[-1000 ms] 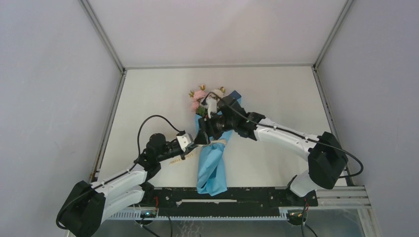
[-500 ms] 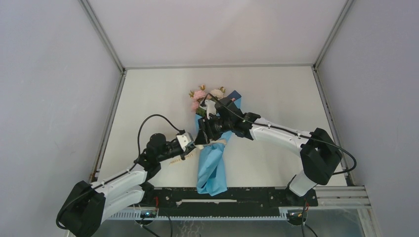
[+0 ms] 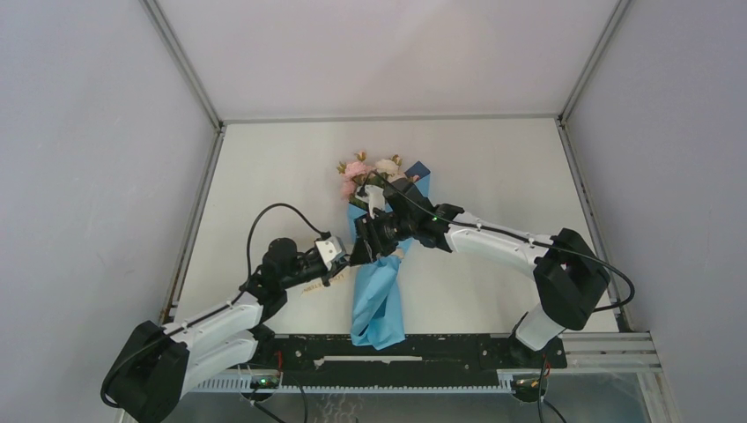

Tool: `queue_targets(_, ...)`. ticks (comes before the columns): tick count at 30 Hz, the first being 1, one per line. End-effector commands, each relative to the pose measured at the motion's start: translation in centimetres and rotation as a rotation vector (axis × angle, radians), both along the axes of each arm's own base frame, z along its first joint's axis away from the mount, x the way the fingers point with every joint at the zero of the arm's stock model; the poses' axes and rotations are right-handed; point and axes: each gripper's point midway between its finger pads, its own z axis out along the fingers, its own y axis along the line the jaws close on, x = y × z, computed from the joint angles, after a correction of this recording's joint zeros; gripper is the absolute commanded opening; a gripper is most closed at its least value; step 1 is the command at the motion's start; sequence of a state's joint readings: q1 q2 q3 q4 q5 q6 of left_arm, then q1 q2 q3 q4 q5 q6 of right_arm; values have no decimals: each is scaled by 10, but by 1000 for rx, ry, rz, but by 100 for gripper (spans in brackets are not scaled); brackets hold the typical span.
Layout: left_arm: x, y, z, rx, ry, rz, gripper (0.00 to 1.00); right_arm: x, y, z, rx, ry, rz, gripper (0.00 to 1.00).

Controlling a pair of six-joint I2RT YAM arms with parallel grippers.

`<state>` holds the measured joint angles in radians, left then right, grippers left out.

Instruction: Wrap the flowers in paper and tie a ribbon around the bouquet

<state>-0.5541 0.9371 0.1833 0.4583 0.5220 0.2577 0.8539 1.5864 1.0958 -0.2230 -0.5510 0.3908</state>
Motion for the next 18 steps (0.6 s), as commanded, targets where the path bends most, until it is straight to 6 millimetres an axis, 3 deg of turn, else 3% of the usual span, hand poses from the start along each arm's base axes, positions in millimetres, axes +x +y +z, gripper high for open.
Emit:
queue_targets(1,8,-4,14,-28,-12,18,0,1,4,5,17,-25,3,64)
queue_targets(4,8,-4,14,-27,-11,19,0,1,4,1,7,-17,3,63)
queue_targets(9,9,-4,14,-29,-8,24,0,1,6,-1,12,-7,6,49)
queue_targets(10,9,-4,15,-29,-9,24,0,1,7,-1,13,-7,7,42)
queue_targets(13,9,-5,16,-32,-10,19,0,9,5,0,12,-24,-23,6)
queue_targets(15,8,-6,18,-35,-12,10,0,17,3,1,12,-31,-55,0)
queue_targets(16,8,-7,19,-37,-13,7,2,22,1,1,7,-33,-75,0)
queue_targets(18,8,-7,21,-38,-9,5,26,32,-4,-1,-6,-38,-118,0)
